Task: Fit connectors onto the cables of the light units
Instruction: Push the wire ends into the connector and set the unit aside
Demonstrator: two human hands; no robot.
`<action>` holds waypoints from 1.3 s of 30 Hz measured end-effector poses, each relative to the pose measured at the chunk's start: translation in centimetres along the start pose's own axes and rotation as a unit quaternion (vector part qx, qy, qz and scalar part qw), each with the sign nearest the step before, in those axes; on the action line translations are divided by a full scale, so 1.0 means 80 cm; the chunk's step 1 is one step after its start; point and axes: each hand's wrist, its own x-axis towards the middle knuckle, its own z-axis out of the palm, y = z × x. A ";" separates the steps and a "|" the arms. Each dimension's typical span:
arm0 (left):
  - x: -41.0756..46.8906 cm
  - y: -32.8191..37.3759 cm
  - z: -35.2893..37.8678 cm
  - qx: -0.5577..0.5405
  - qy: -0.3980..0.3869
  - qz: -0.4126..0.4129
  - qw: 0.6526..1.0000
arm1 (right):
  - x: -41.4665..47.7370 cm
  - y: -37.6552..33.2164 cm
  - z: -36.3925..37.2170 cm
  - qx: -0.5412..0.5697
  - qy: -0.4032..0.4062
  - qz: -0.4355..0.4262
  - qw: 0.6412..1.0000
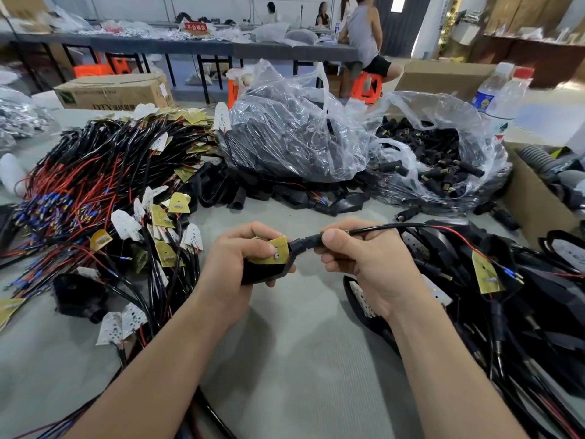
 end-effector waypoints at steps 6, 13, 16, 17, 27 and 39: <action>-0.002 0.000 0.003 -0.019 -0.009 -0.028 0.999 | 0.000 -0.003 -0.004 -0.005 -0.017 -0.016 1.000; -0.001 -0.002 0.005 0.044 0.047 0.040 0.997 | 0.003 0.001 -0.001 -0.071 0.035 0.001 0.997; -0.002 -0.001 0.004 0.043 0.028 0.044 0.998 | 0.004 0.003 -0.001 -0.087 0.047 -0.003 0.995; -0.002 -0.001 0.003 0.042 0.024 0.042 0.998 | 0.004 0.004 0.000 -0.091 0.047 -0.007 0.995; 0.001 -0.010 0.011 0.049 0.054 0.015 0.997 | 0.007 0.023 0.023 -0.096 0.016 0.014 0.995; -0.004 -0.009 0.003 0.372 0.167 0.327 0.853 | 0.010 0.024 0.019 -0.065 0.142 -0.035 0.987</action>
